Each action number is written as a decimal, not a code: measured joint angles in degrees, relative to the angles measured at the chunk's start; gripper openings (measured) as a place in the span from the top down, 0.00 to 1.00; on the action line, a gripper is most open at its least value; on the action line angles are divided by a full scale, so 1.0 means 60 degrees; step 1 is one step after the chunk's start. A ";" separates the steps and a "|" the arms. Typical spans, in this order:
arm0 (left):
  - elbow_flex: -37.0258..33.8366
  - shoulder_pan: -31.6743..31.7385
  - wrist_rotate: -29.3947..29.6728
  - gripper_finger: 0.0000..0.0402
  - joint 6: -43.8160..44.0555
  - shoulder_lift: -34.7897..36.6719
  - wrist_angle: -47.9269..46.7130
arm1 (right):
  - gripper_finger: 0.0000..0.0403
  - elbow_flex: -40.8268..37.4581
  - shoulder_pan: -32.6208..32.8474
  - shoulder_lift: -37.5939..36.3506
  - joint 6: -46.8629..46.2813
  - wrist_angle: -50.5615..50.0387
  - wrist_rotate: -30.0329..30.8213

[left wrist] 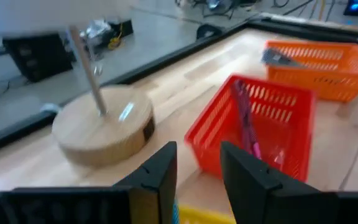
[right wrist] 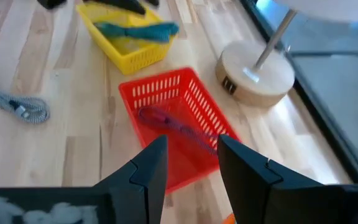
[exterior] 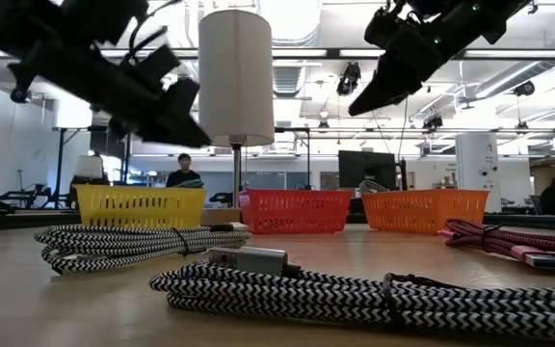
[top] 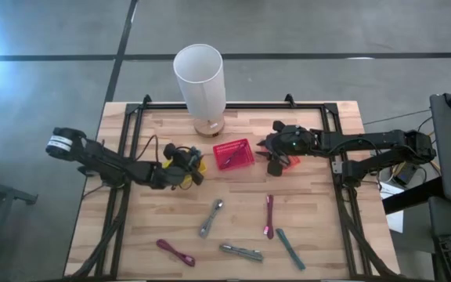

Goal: Pick & Place USB Port
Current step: Put the blue charger cable into the yellow bin

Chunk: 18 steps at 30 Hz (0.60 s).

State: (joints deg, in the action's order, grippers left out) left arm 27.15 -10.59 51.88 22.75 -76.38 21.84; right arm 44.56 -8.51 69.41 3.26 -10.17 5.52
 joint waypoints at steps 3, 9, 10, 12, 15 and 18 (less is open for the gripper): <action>0.0386 0.0000 -0.0314 0.69 -0.0769 0.0173 -0.0007 | 0.67 0.0000 0.0004 -0.0003 -0.0336 -0.0595 0.0000; 0.1150 0.0000 -0.0911 0.69 -0.2261 0.0292 -0.0021 | 0.67 -0.0001 0.0395 -0.0003 -0.2161 -0.2568 -0.0004; 0.1279 0.0007 -0.0918 0.69 -0.2509 0.0292 -0.0028 | 0.67 -0.0011 0.0554 -0.0003 -0.2486 -0.2801 -0.0004; 0.1512 0.0053 -0.0926 0.69 -0.2998 0.0292 -0.0020 | 0.67 -0.0074 0.0974 -0.0003 -0.3135 -0.3029 -0.0004; 0.1874 0.0207 -0.0926 0.69 -0.3498 0.0292 -0.0044 | 0.67 -0.0131 0.1769 -0.0003 -0.4015 -0.3030 0.0000; 0.2285 0.0481 -0.1080 0.69 -0.3503 0.0292 -0.0504 | 0.67 -0.0131 0.2666 -0.0003 -0.4884 -0.3021 0.0090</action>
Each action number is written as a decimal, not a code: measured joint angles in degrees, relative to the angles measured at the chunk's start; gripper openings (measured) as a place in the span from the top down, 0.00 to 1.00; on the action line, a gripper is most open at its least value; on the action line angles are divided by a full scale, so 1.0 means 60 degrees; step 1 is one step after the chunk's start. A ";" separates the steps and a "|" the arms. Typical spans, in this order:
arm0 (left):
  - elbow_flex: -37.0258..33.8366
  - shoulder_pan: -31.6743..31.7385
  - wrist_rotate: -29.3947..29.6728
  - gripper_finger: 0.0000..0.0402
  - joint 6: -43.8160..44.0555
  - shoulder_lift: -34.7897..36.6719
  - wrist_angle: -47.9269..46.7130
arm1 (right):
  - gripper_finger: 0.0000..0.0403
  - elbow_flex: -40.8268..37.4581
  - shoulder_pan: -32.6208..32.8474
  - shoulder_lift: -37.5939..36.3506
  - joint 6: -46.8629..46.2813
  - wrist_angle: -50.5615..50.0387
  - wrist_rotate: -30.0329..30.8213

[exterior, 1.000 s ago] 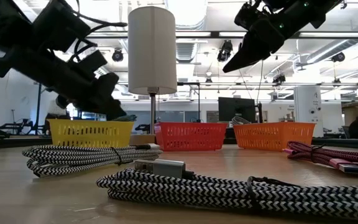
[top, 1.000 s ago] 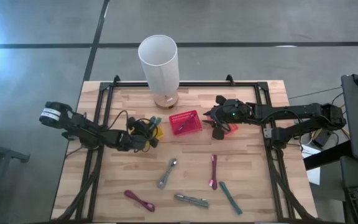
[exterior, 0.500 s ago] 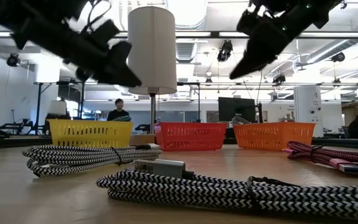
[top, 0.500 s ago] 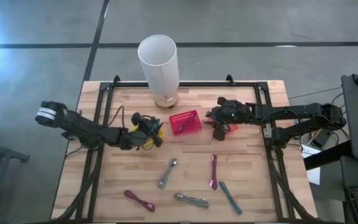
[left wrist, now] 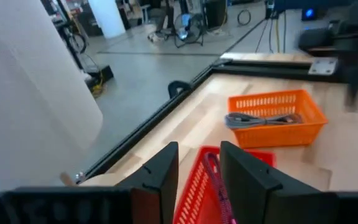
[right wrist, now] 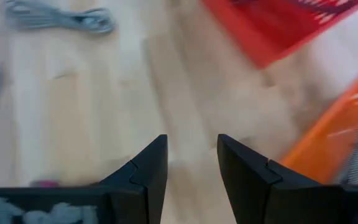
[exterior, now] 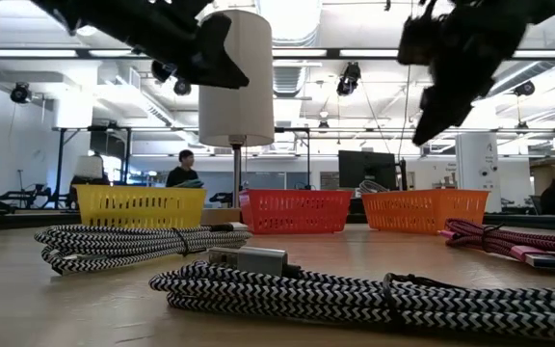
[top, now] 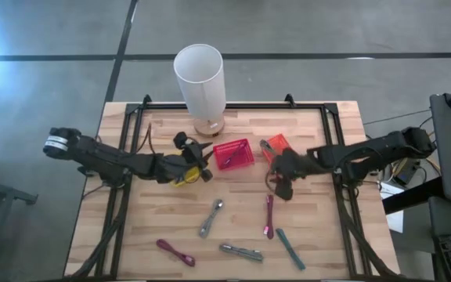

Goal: Pick & Place USB Port
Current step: Put the blue charger cable into the yellow bin

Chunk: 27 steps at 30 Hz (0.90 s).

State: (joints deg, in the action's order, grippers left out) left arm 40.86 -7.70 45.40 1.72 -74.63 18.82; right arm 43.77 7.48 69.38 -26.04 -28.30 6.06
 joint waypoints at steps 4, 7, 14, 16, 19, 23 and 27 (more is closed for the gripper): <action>0.0507 0.0555 -0.1286 0.69 0.0312 0.0000 -0.0974 | 0.67 -0.0003 0.1101 0.0000 -0.1395 -0.0006 0.0461; 0.0726 0.0959 -0.2694 0.70 0.0348 0.0000 -0.1369 | 0.67 -0.0011 0.1820 0.0000 -0.2542 -0.0148 0.0778; 0.0816 0.1375 -0.3266 0.70 -0.0027 0.0000 -0.1336 | 0.67 -0.0026 0.3107 0.0232 -0.4855 -0.0244 0.0817; 0.0821 0.1428 -0.3267 0.70 -0.0118 0.0000 -0.1301 | 0.67 -0.0031 0.3433 0.0513 -0.5277 -0.0237 0.0776; 0.0890 0.1489 -0.3269 0.70 -0.0176 0.0000 -0.1307 | 0.67 -0.0029 0.3895 0.1084 -0.6259 -0.0205 0.0383; 0.1046 0.1519 -0.3274 0.70 -0.0190 0.0000 -0.1281 | 0.67 -0.0025 0.4400 0.1886 -0.7721 -0.0103 -0.0511; 0.1129 0.1519 -0.3274 0.70 -0.0317 0.0000 -0.1282 | 0.67 0.0257 0.4688 0.2623 -0.8487 -0.0029 -0.1137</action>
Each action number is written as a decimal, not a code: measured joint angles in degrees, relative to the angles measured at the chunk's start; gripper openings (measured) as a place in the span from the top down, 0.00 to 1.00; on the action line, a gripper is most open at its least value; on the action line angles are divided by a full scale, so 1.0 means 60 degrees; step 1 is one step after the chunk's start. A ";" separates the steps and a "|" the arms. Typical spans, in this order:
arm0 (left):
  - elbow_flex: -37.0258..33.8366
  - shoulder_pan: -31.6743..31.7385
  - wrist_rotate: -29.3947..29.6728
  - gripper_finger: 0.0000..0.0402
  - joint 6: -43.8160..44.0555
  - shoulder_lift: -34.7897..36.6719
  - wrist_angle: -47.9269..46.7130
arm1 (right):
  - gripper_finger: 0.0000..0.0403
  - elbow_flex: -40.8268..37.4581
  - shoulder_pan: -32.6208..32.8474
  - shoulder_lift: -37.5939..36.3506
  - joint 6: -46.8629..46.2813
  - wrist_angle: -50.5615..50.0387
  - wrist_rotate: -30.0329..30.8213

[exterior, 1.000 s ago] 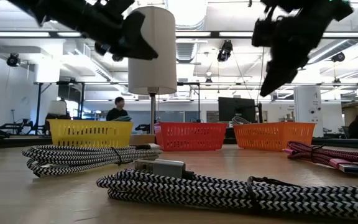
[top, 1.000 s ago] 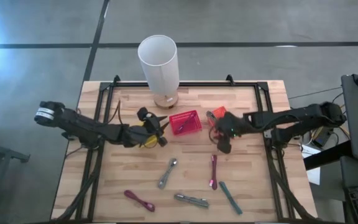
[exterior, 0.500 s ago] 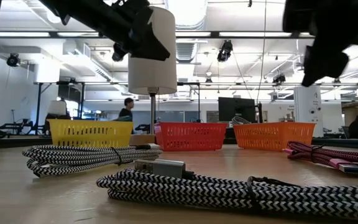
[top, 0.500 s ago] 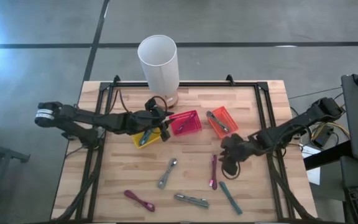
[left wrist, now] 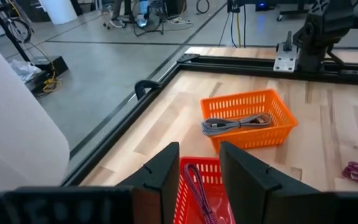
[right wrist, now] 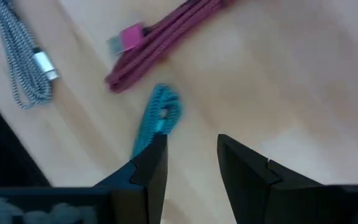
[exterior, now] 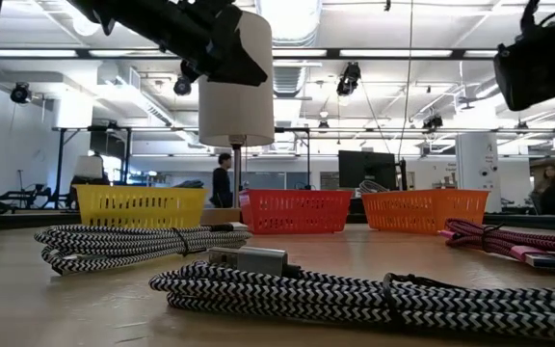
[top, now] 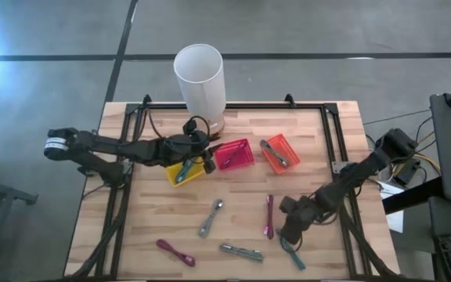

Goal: Pick & Place USB Port
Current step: Put the blue charger cable into the yellow bin

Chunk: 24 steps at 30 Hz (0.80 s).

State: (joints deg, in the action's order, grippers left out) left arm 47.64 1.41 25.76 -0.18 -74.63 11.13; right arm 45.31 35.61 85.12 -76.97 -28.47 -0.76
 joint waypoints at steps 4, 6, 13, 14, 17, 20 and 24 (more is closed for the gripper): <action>0.0000 0.0000 0.0000 0.70 -0.0052 0.0000 0.0003 | 0.67 0.0589 0.0066 0.0558 -0.0273 0.0059 -0.0122; 0.0000 0.0008 0.0000 0.70 -0.0237 0.0000 0.0149 | 0.67 0.0880 0.0066 0.0844 -0.0255 0.0054 -0.0122; 0.0131 0.0015 0.0000 0.70 -0.0544 -0.0004 0.0300 | 0.67 0.1805 0.0066 0.2083 -0.0097 -0.0045 -0.0253; 0.0167 0.0015 0.0000 0.70 -0.0549 -0.0004 0.0307 | 0.67 0.1962 0.0066 0.2229 -0.0060 -0.0202 -0.0320; 0.0252 0.0015 0.0000 0.70 -0.0791 -0.0004 0.0285 | 0.67 0.2493 0.0066 0.2621 0.0150 -0.1275 -0.0382; 0.0383 0.0015 0.0000 0.70 -0.1015 -0.0004 0.0298 | 0.67 0.3095 0.0066 0.2922 0.0109 -0.2766 -0.0378; 0.0500 0.0015 -0.0003 0.70 -0.1147 -0.0004 0.0293 | 0.67 0.3495 0.0066 0.3116 0.0109 -0.3165 -0.0373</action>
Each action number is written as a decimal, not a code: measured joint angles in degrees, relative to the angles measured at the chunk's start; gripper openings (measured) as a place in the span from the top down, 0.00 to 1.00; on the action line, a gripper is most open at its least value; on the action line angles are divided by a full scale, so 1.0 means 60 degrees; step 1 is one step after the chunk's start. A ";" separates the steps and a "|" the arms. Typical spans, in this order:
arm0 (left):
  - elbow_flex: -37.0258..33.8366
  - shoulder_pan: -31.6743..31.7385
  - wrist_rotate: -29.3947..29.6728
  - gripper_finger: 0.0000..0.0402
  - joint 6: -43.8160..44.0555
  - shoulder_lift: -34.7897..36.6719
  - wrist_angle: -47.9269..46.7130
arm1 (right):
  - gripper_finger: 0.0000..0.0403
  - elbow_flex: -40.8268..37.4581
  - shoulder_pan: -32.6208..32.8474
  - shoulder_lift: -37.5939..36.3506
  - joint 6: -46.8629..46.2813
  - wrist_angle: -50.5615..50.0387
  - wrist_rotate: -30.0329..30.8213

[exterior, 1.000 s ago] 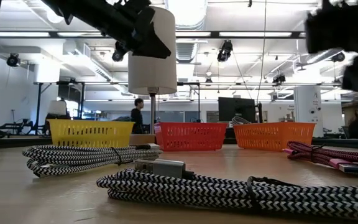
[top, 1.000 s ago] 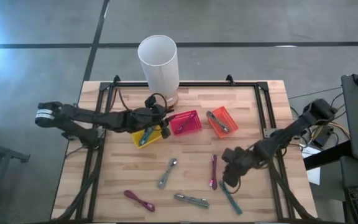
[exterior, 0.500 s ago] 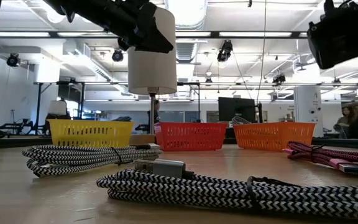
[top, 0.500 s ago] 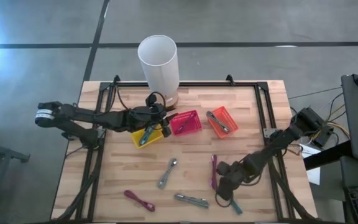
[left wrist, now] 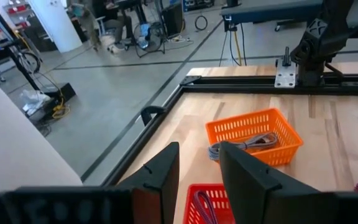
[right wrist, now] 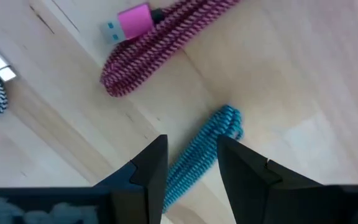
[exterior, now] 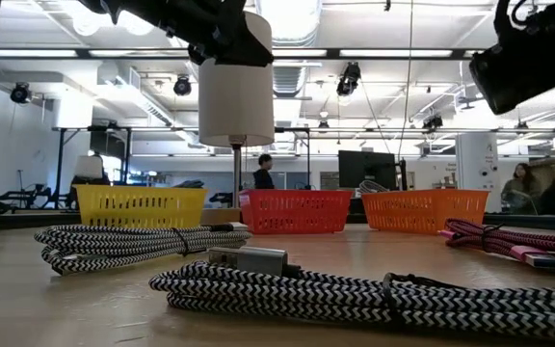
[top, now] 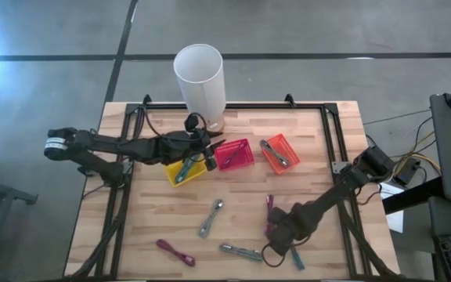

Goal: Pick & Place USB Port
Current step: Put the blue charger cable into the yellow bin

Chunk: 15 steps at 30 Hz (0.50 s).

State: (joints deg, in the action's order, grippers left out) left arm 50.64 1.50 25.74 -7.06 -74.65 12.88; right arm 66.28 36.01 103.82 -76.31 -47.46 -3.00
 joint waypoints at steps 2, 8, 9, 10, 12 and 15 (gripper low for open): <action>0.0006 0.0000 0.0003 0.70 -0.0063 0.0000 0.0003 | 0.67 0.0004 0.0000 0.0057 -0.0014 0.0288 0.0018; 0.0003 0.0000 0.0003 0.70 -0.0258 0.0000 -0.0003 | 0.67 -0.0297 0.0004 0.0068 -0.0434 0.0534 -0.0004; 0.0003 0.0003 0.0002 0.70 -0.0263 0.0000 -0.0011 | 0.67 -0.0339 0.0018 0.0068 -0.0482 0.0578 -0.0004; 0.0003 0.0004 0.0001 0.70 -0.0263 0.0000 -0.0015 | 0.67 -0.0382 0.0019 0.0064 -0.0508 0.0571 -0.0004; 0.0024 0.0004 0.0003 0.70 -0.0267 0.0000 -0.0015 | 0.67 -0.0469 0.0018 0.0064 -0.0514 0.0550 -0.0004; 0.0058 0.0004 0.0003 0.70 -0.0269 0.0000 0.0004 | 0.67 -0.0402 0.0018 0.0061 -0.0363 0.0501 -0.0004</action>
State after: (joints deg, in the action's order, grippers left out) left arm 50.98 1.52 25.76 -8.68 -74.65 12.91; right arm 63.87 36.12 104.18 -78.49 -44.46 -3.03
